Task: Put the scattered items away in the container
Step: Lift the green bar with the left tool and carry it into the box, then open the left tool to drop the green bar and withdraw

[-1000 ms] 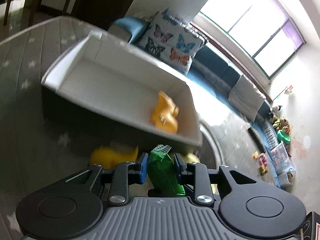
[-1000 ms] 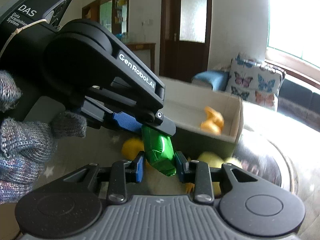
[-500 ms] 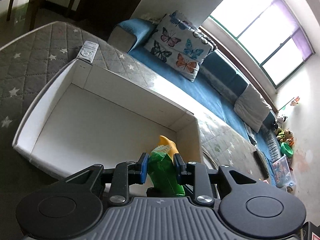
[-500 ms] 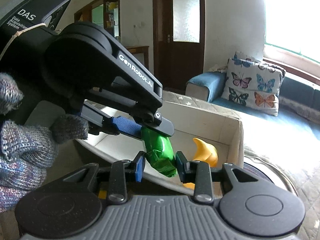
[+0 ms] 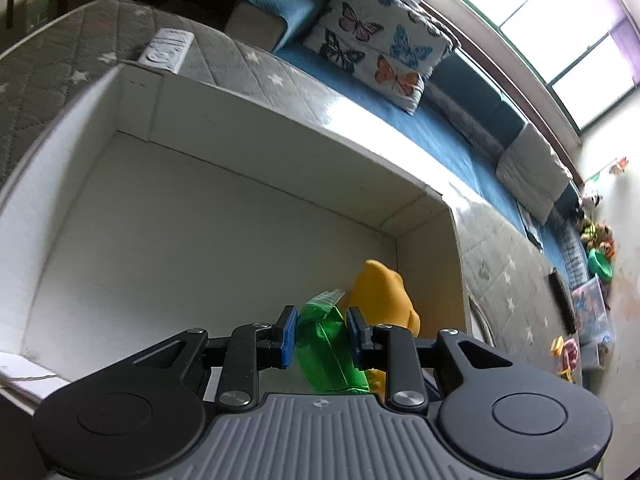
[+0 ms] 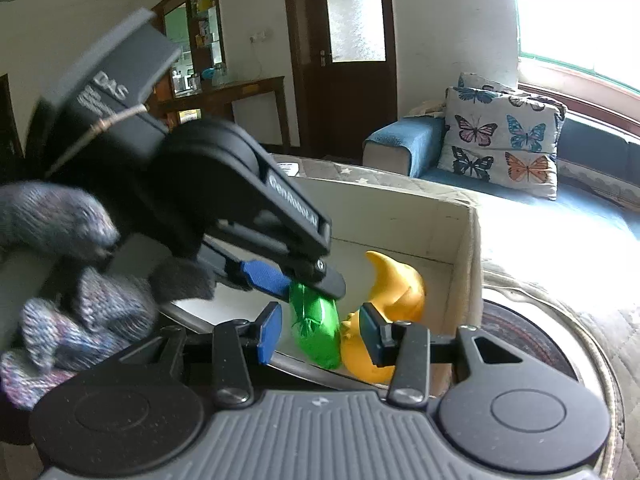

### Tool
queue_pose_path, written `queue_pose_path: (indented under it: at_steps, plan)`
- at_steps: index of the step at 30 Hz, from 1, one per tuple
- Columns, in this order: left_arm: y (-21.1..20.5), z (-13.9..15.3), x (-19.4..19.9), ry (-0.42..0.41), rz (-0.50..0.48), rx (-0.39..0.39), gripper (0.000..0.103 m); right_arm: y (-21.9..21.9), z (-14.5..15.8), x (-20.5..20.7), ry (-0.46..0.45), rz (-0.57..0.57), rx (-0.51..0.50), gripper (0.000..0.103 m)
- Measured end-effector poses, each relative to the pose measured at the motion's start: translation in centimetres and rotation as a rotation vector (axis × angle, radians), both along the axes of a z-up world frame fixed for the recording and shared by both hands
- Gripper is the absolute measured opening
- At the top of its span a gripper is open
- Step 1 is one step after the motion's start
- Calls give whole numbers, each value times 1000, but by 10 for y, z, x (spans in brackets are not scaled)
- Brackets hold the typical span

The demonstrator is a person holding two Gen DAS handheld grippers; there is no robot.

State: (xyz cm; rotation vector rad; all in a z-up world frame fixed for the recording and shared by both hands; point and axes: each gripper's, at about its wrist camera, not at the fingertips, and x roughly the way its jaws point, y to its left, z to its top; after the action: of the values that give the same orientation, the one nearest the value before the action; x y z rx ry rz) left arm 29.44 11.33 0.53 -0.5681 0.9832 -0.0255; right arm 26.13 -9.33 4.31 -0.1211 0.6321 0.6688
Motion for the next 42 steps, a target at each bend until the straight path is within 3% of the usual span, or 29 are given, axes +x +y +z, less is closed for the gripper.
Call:
queue_pose_path:
  at_steps: [9, 12, 24, 42]
  plan:
    - [-3, 9, -8, -43, -18, 40, 30, -11, 6, -12, -25, -6, -6, 45]
    - [-5, 17, -15, -60, -19, 54, 30, -14, 10, -21, -44, -6, -15, 50]
    - [-19, 41, -60, -120, -35, 83, 30, -27, 17, -57, -80, -6, -51, 52]
    - [-41, 46, -136, -172, -58, 114, 30, -43, 6, -113, -98, 5, -85, 70]
